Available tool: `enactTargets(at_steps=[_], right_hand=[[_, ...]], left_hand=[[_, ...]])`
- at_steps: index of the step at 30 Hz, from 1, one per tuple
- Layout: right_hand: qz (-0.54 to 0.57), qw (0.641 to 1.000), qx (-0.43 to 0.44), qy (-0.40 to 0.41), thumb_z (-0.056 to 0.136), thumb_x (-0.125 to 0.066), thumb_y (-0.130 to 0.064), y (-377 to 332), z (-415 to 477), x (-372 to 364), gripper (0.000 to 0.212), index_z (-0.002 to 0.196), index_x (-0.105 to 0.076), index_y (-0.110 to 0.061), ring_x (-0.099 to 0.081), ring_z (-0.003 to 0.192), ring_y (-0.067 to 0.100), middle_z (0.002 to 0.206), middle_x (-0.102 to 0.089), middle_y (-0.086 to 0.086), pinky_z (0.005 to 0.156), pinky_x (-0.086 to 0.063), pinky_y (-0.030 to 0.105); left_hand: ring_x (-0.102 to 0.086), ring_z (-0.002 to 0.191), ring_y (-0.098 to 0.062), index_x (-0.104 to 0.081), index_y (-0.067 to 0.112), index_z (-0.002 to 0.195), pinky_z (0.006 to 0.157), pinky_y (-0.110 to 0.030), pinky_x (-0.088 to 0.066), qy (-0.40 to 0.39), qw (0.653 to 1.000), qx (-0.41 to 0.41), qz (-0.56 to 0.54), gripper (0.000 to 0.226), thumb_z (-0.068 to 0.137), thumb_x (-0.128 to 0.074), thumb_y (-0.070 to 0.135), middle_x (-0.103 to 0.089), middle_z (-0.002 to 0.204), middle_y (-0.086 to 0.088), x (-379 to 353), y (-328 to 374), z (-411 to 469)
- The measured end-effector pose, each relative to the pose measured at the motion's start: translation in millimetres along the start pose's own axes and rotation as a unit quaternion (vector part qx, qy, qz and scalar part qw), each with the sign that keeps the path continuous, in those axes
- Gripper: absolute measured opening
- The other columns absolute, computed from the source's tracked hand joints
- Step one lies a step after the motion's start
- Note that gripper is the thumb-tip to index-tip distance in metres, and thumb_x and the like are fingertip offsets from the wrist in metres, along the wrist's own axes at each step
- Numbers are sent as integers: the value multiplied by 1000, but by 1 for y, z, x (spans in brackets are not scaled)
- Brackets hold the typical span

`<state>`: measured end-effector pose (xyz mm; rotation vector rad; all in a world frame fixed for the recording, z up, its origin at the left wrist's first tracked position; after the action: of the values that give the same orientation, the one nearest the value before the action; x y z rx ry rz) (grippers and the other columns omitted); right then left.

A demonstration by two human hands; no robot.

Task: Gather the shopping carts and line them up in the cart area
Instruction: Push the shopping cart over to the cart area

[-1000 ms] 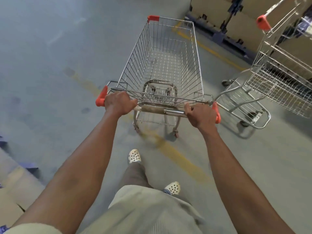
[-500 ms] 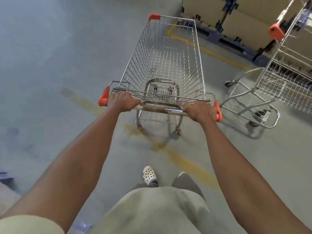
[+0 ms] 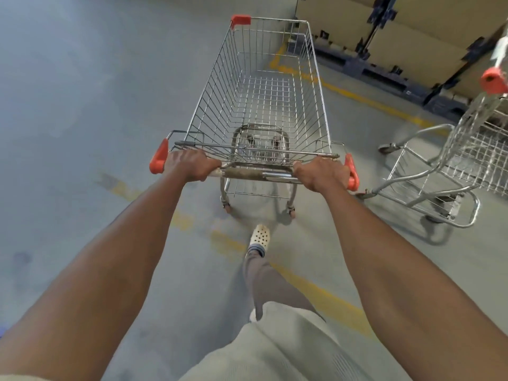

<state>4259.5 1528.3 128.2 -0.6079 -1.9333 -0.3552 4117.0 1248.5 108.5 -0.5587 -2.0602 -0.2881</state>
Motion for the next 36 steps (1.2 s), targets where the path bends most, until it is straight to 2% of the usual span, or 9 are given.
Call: enactTargets(at_steps=[4, 9, 13, 19, 22, 26, 28, 33, 36], right_hand=[[16, 1000, 2, -22, 84, -41, -47, -39, 65, 25, 42, 75, -68, -15, -53, 66, 22, 74, -63, 5, 85, -45, 40], [14, 999, 2, -47, 80, -46, -45, -94, 144, 66, 38, 77, -68, -15, -54, 70, 21, 82, -67, 4, 79, -39, 39], [18, 998, 14, -58, 67, -39, -45, -140, 209, 84, 42, 74, -68, -15, -63, 82, 28, 81, -66, 6, 94, -45, 46], [13, 1000, 22, -8, 87, -44, -47, -202, 287, 135, 37, 72, -58, -16, -55, 73, 23, 70, -54, 1, 97, -32, 44], [20, 1000, 15, 0, 86, -46, -45, -240, 335, 153, 38, 72, -64, -15, -55, 69, 21, 69, -58, 1, 100, -32, 45], [21, 999, 5, 23, 86, -47, -42, -295, 397, 183, 36, 73, -65, -14, -56, 69, 20, 73, -62, 2, 91, -30, 44], [28, 999, 4, 28, 87, -45, -42, -323, 429, 197, 36, 73, -65, -14, -60, 76, 24, 76, -63, 3, 98, -32, 44], [35, 999, -4, 30, 89, -43, -41, -392, 498, 227, 37, 65, -54, -16, -53, 72, 26, 64, -49, 2, 101, -33, 43], [39, 999, 3, 31, 86, -47, -39, -430, 540, 244, 33, 64, -57, -16, -49, 59, 19, 60, -50, 0, 85, -39, 40]], left_hand=[[-60, 84, -28, -67, 21, 76, 74, -41, -41, 27, 999, 18, -12, 62, 69, -23, 64, -64, 85, -6, 33, -33, 56], [-58, 78, -27, -67, 20, 75, 76, -41, -44, 40, 998, 41, -38, 73, 62, -14, 68, -65, 84, -7, 78, -78, 125], [-58, 77, -27, -67, 20, 73, 72, -39, -40, 52, 996, 52, -47, 73, 65, -14, 70, -64, 83, -6, 109, -115, 177], [-59, 83, -30, -69, 20, 70, 79, -41, -43, 60, 993, 82, -63, 57, 86, -39, 66, -66, 86, -9, 154, -180, 267], [-59, 84, -30, -68, 20, 73, 79, -41, -43, 57, 993, 82, -60, 53, 88, -42, 63, -66, 89, -10, 181, -213, 314], [-57, 83, -29, -69, 19, 75, 78, -40, -42, 68, 992, 87, -68, 51, 88, -44, 62, -66, 92, -11, 217, -261, 378], [-58, 82, -29, -69, 19, 73, 79, -40, -43, 67, 991, 85, -75, 53, 87, -42, 63, -68, 92, -11, 236, -285, 410], [-64, 91, -31, -70, 18, 74, 84, -41, -46, 64, 992, 83, -66, 54, 88, -42, 62, -70, 95, -12, 283, -346, 478], [-63, 88, -31, -70, 18, 69, 86, -41, -48, 47, 992, 88, -73, 63, 86, -38, 69, -67, 87, -9, 307, -379, 513]])
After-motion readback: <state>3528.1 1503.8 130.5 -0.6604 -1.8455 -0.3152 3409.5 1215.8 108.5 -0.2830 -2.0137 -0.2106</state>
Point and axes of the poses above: each hand's wrist, its own z-axis towards the middle knuckle, its own x-axis out of the back of the hand, y = z × x, the point moved 5 cm from there along z, towards the middle knuckle
